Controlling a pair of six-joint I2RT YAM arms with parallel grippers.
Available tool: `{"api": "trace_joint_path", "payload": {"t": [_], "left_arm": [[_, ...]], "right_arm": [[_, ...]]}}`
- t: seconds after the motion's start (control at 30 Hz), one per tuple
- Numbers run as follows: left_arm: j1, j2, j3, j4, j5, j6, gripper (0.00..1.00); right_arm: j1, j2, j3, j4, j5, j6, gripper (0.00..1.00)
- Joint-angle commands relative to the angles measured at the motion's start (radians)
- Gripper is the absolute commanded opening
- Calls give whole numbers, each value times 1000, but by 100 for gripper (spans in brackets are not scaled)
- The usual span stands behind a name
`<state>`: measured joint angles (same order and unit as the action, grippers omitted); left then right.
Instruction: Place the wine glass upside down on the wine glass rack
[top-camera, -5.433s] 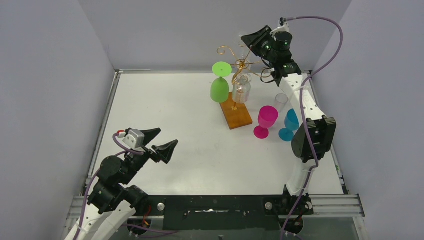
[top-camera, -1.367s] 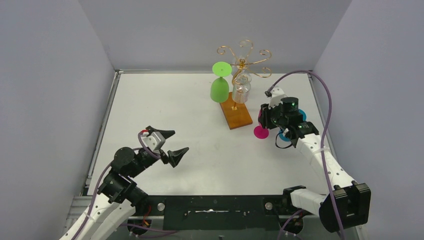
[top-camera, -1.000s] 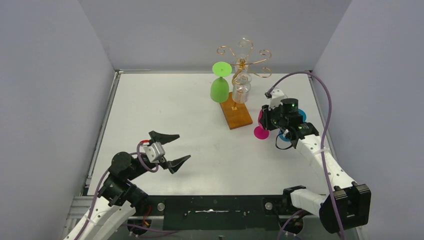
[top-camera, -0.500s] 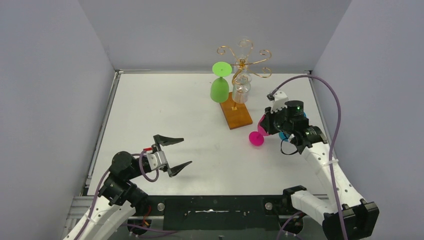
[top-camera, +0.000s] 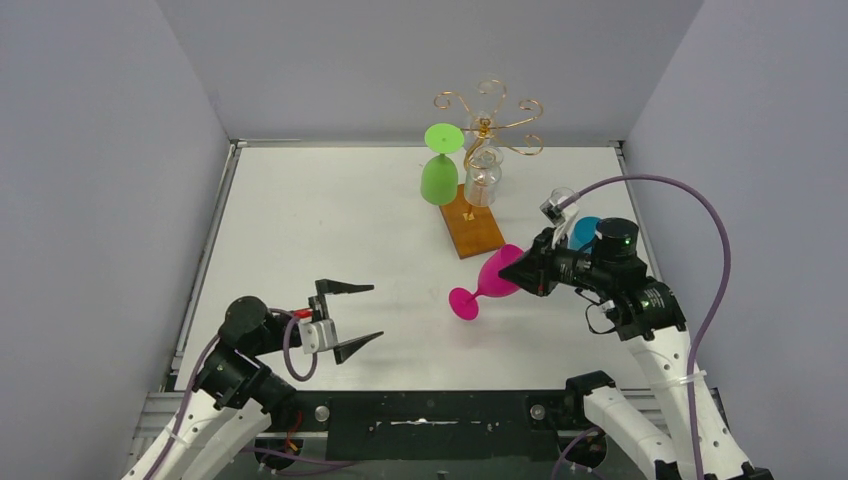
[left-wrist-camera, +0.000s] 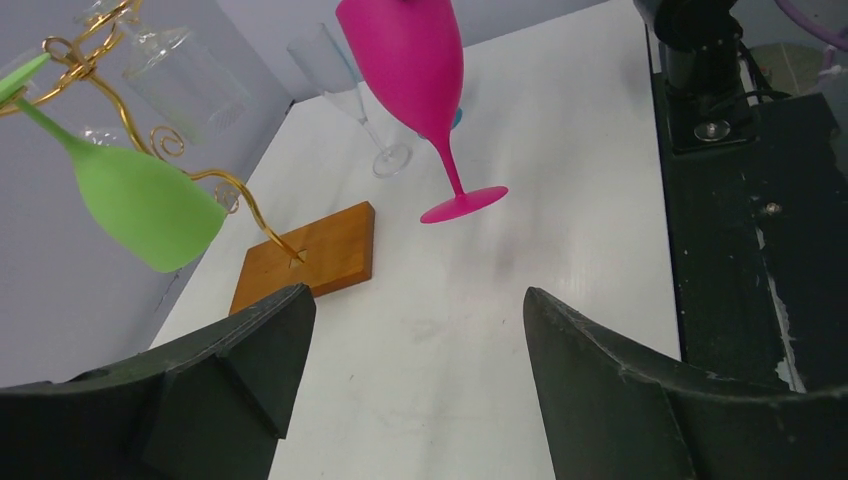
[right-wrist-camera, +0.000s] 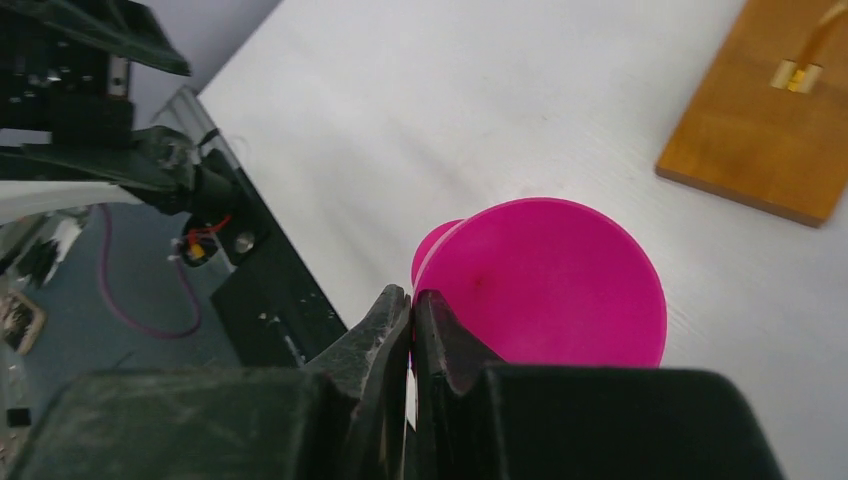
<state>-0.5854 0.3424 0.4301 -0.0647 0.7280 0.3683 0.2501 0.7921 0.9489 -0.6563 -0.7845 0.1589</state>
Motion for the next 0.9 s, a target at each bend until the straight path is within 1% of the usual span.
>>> {"api": "trace_joint_path", "payload": {"t": [0.0, 0.03, 0.13, 0.2, 0.3, 0.4, 0.6, 0.7, 0.87], "left_arm": [[4, 31, 94, -100, 98, 128, 75], [3, 42, 106, -133, 102, 142, 73], [3, 78, 133, -211, 123, 211, 71], [3, 98, 137, -221, 146, 229, 70], [3, 133, 148, -217, 203, 233, 66], [2, 165, 144, -171, 222, 181, 62], [1, 190, 101, -80, 294, 147, 58], [1, 192, 89, -52, 307, 135, 54], [1, 199, 80, -14, 321, 120, 53]], "right_arm": [[6, -31, 22, 120, -272, 101, 0], [7, -35, 19, 149, -321, 122, 0], [9, -50, -5, 256, -386, 203, 0], [11, -58, -38, 361, -431, 294, 0], [32, -68, -86, 518, -449, 408, 0], [80, -65, -99, 554, -426, 428, 0], [178, -19, -91, 624, -376, 473, 0], [195, 1, -89, 664, -365, 501, 0], [206, 19, -94, 712, -363, 525, 0]]}}
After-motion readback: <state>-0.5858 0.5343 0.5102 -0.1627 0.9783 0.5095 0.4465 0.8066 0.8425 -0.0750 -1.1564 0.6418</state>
